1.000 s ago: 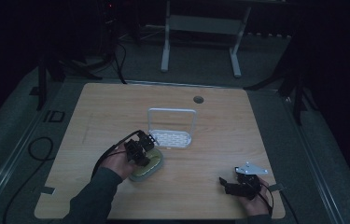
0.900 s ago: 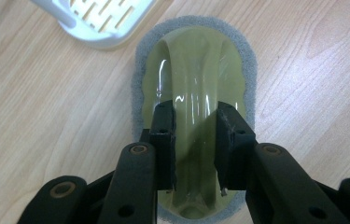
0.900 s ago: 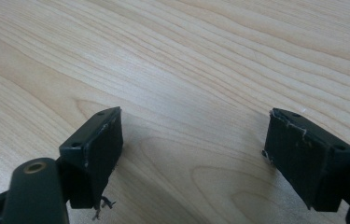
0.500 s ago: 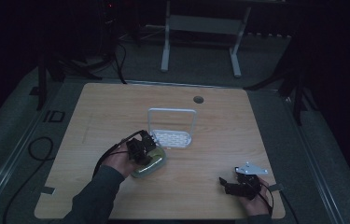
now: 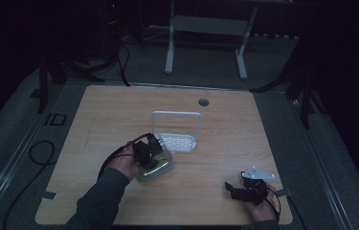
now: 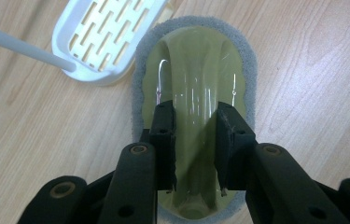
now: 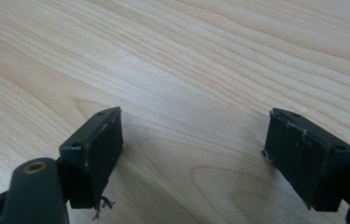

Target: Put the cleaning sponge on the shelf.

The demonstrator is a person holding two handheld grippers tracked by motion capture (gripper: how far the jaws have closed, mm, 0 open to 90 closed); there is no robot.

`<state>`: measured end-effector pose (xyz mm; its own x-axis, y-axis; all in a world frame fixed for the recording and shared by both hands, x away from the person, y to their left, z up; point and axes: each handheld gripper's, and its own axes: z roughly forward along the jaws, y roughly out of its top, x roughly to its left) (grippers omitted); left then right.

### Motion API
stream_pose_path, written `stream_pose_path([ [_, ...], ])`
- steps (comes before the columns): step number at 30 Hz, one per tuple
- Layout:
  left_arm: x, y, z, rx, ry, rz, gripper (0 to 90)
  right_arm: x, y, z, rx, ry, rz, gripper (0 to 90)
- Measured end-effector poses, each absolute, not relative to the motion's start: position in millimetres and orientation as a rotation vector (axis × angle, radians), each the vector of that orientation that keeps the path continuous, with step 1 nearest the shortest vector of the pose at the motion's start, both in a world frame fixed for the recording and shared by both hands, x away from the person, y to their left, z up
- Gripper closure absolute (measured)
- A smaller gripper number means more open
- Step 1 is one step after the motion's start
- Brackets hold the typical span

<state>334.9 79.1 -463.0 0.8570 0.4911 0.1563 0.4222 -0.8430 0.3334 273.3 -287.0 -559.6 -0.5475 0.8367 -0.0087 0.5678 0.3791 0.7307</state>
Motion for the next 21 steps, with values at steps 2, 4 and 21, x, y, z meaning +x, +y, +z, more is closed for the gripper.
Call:
stream_pose_path([
  [2,334.7,79.2,-462.8,2.746,0.670,0.348,71.6,273.3,-287.0,-559.6,1.220,2.266,0.978,18.7],
  [4,334.8,79.3,-462.2,2.750,0.651,0.350,71.6,273.3,-287.0,-559.6,1.220,2.266,0.978,18.7],
  [21,337.1,78.3,-456.8,2.753,0.551,0.365,71.5,273.3,-287.0,-559.6,1.220,2.266,0.978,18.7],
])
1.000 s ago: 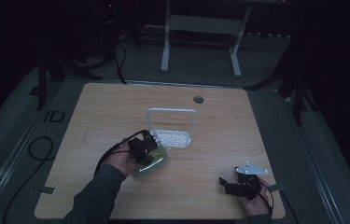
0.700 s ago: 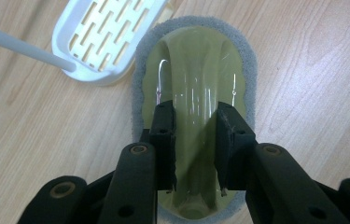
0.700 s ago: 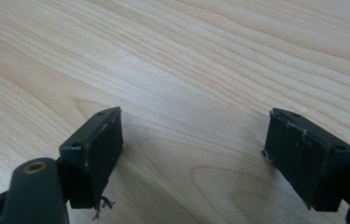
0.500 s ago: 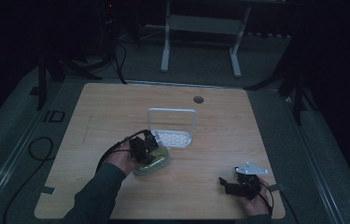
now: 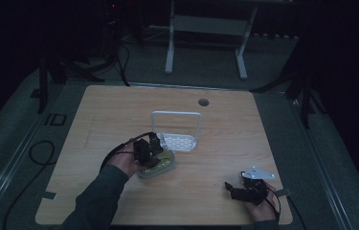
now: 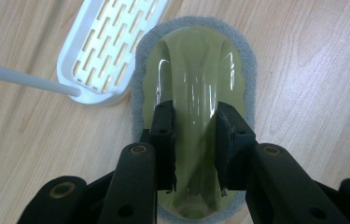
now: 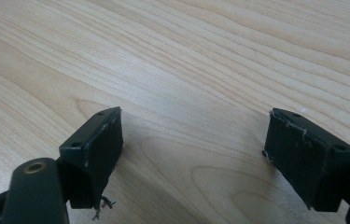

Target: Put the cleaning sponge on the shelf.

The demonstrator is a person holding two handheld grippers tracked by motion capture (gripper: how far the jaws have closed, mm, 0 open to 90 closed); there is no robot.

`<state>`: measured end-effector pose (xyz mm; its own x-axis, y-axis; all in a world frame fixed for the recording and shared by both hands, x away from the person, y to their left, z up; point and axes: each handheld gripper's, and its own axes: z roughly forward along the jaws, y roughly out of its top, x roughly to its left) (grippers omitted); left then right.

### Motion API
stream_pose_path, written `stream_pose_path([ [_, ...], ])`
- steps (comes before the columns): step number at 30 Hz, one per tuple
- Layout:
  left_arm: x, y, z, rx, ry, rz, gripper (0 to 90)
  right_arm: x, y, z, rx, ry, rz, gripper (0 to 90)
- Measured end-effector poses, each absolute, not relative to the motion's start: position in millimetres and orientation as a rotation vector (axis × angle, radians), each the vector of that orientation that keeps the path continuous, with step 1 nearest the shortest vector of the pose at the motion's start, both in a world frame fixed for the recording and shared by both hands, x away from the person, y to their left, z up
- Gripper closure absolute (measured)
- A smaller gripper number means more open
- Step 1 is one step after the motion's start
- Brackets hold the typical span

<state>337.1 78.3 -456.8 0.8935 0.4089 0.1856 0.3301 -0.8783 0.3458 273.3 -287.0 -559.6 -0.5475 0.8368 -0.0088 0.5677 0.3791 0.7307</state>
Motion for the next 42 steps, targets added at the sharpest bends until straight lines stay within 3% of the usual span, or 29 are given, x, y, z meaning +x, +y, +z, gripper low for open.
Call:
stream_pose_path([
  [42,354,58,-446,2.789,0.266,0.485,71.7,273,-287,-560,1.221,2.266,0.978,18.7],
])
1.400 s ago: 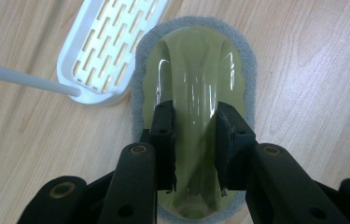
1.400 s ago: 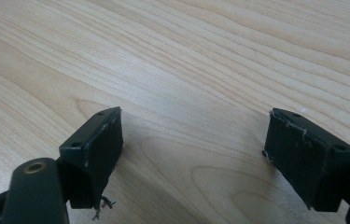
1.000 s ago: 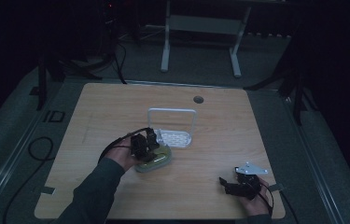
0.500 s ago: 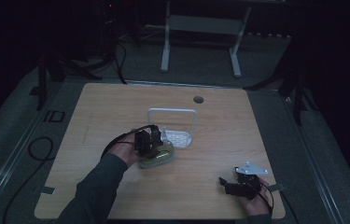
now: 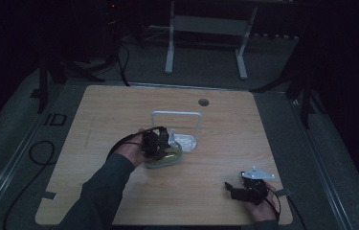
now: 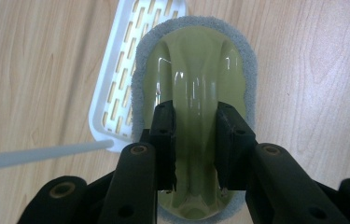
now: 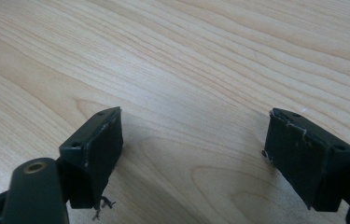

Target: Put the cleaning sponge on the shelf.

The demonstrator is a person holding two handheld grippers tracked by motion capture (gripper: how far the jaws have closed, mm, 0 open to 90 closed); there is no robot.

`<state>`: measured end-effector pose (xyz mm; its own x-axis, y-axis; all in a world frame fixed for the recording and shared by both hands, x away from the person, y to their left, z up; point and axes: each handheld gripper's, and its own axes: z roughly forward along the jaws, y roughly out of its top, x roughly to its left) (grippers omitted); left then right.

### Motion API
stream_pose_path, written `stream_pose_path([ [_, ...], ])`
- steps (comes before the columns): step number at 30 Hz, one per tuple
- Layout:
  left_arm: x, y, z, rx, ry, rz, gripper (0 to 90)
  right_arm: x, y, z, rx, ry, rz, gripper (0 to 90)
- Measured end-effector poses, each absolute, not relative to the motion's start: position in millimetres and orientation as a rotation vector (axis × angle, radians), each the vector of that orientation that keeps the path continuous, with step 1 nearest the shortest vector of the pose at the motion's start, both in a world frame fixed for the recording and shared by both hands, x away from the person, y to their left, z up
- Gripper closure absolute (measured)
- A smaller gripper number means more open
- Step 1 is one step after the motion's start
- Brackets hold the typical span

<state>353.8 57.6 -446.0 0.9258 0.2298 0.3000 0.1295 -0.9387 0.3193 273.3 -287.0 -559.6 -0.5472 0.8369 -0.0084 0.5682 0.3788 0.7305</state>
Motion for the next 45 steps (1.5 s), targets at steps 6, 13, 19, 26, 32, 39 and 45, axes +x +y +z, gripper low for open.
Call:
stream_pose_path([
  [6,357,56,-447,2.794,0.237,0.495,71.7,273,-287,-560,1.222,2.267,0.978,18.7],
  [13,360,51,-445,2.799,0.194,0.501,71.7,273,-287,-560,1.223,2.267,0.978,18.7],
  [19,364,46,-444,2.808,0.152,0.500,71.7,273,-287,-560,1.223,2.266,0.978,18.7],
  [26,368,39,-445,2.826,0.105,0.470,71.7,273,-287,-560,1.223,2.267,0.977,18.7],
  [32,371,34,-445,2.841,0.076,0.482,71.6,273,-287,-560,1.223,2.267,0.977,18.7],
  [39,374,34,-446,2.854,0.067,0.492,71.6,273,-287,-560,1.223,2.267,0.978,18.7],
  [45,375,32,-445,2.865,0.047,0.516,71.6,273,-287,-560,1.223,2.267,0.978,18.7],
])
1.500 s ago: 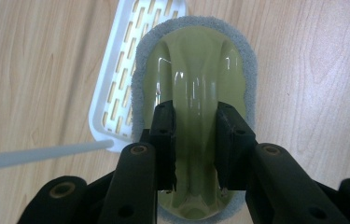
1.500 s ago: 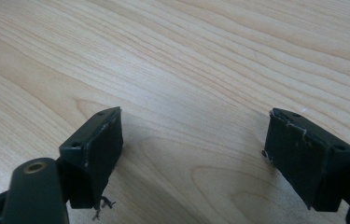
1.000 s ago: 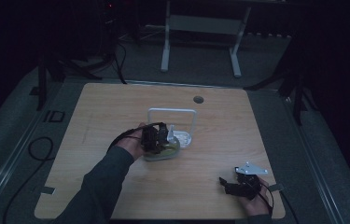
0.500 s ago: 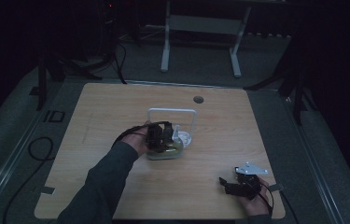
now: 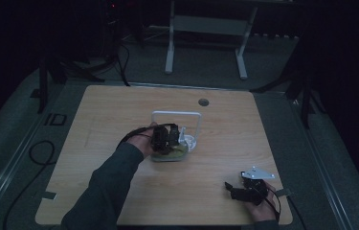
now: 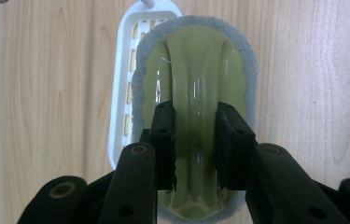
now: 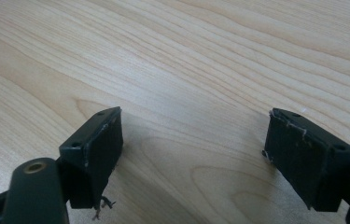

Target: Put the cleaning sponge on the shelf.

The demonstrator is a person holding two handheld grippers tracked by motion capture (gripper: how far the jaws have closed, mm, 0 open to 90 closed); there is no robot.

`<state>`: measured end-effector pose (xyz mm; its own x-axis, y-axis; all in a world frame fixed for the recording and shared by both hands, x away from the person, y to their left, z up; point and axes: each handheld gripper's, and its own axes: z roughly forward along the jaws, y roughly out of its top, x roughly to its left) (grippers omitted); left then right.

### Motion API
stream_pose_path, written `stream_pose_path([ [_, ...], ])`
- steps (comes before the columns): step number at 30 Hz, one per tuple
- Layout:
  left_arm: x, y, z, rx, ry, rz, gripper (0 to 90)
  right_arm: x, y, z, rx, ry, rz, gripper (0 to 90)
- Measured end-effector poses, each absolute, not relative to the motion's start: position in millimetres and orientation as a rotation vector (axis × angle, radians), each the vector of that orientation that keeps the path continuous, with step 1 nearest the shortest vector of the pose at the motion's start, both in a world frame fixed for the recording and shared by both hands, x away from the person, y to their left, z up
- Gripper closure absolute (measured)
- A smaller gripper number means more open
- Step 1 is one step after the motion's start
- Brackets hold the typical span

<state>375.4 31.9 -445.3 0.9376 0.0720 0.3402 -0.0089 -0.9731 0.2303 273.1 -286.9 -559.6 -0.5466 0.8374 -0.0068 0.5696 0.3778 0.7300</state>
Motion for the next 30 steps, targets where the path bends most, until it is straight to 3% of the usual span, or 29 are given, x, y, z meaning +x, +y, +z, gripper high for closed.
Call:
stream_pose_path([
  [30,385,24,-448,2.864,-0.023,0.598,71.5,273,-287,-560,1.223,2.267,0.978,18.7],
])
